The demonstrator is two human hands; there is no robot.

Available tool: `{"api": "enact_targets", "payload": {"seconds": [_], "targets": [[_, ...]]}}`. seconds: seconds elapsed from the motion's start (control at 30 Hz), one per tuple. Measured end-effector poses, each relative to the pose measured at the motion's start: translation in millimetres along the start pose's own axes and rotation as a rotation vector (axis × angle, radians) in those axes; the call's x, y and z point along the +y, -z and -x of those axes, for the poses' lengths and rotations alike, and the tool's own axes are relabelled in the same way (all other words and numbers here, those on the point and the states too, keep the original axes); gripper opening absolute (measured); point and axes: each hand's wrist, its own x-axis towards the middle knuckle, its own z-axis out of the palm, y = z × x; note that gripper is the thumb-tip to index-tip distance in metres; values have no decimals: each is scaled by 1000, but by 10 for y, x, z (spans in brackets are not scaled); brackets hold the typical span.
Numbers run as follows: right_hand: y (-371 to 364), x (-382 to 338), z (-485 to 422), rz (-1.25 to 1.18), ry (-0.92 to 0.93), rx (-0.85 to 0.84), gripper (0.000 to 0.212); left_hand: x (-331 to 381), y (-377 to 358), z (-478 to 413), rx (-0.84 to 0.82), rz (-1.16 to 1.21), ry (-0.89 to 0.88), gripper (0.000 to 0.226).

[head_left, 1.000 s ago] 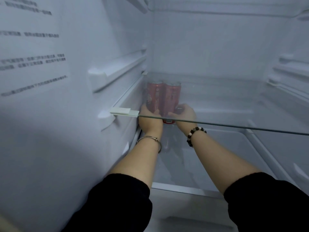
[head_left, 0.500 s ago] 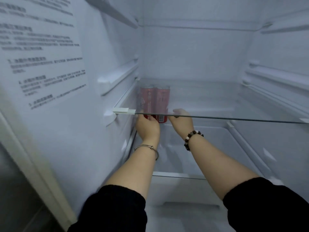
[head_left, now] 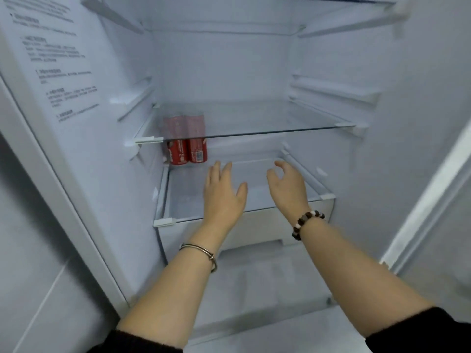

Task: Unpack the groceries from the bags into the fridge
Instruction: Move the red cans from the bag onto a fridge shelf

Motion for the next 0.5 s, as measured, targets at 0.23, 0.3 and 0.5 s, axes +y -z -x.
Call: {"api": "enact_targets", "payload": {"seconds": [0.23,0.3,0.5], "targets": [[684,-6,661,179,140,173,45,534,-62,500,22,43,-301,64],[878,-47,818,265,171,206,49,699,-65,633,34,61,-391,61],[1495,-230,1232,493,331,330,51,1242,-12,902,113,135,-578,55]]}}
